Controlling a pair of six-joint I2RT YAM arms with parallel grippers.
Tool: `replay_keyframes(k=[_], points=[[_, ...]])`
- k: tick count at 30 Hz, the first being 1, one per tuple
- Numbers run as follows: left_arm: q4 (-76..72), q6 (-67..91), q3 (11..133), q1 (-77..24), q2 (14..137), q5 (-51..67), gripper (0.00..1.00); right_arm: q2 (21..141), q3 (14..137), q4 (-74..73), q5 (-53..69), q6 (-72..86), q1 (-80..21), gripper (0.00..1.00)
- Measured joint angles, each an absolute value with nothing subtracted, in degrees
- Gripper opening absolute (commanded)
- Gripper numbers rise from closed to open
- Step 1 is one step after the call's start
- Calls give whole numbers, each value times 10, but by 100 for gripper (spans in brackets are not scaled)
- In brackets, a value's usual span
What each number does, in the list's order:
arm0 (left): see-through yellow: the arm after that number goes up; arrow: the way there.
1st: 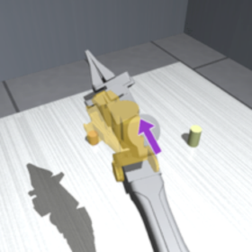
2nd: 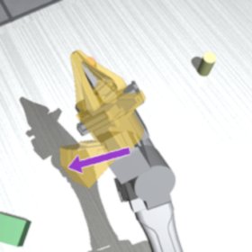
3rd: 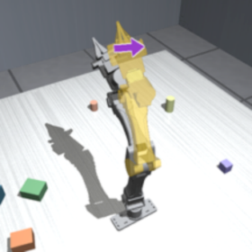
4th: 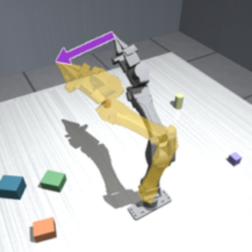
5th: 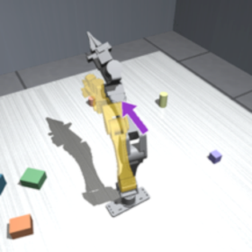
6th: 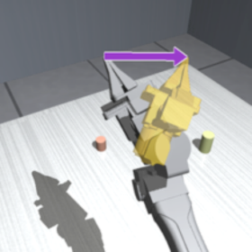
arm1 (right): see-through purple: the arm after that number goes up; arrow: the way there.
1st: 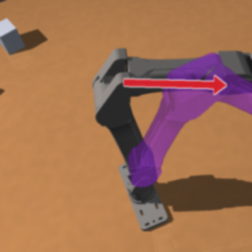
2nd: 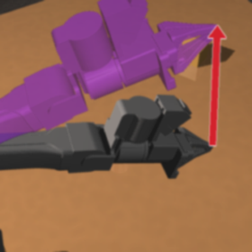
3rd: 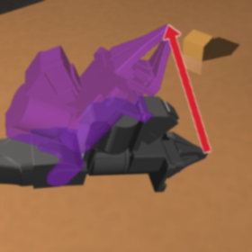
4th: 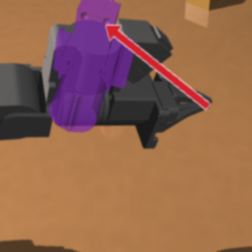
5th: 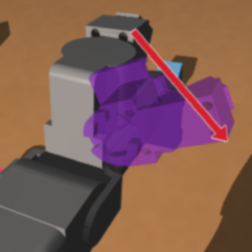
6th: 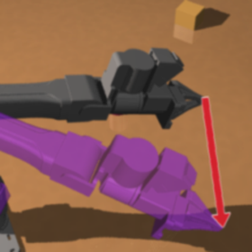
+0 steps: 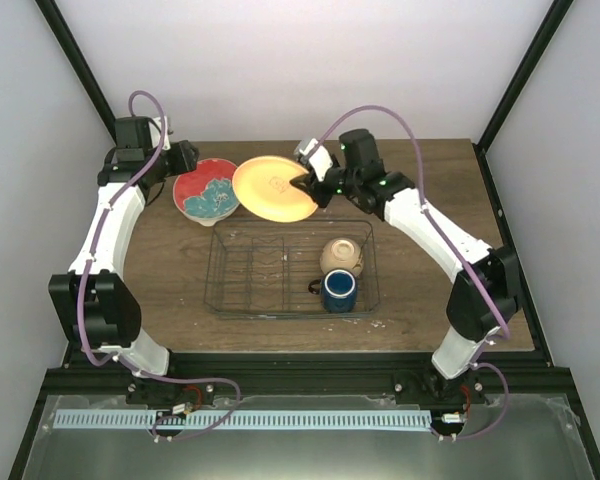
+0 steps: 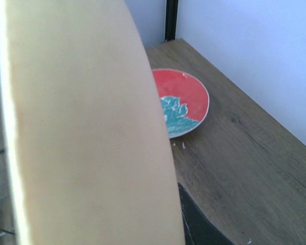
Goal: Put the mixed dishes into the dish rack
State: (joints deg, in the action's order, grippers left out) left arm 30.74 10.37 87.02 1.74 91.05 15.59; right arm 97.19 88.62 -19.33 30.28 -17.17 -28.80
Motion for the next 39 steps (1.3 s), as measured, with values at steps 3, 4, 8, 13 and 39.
replay_keyframes(k=[3, 4, 8, 13, 39], points=[[307, 105, 870, 17, 914, 159, 57, 961, 841, -182, 252, -203, -319, 1], [307, 105, 870, 17, 916, 160, 57, 958, 825, -178, 237, -212, -328, 1], [307, 104, 870, 17, 923, 166, 57, 947, 777, -163, 186, -236, -357, 1], [305, 104, 868, 17, 924, 172, 57, 940, 755, -137, 159, -249, -367, 1], [306, 100, 860, 17, 928, 175, 57, 828, 599, -20, 190, -339, -399, 1]])
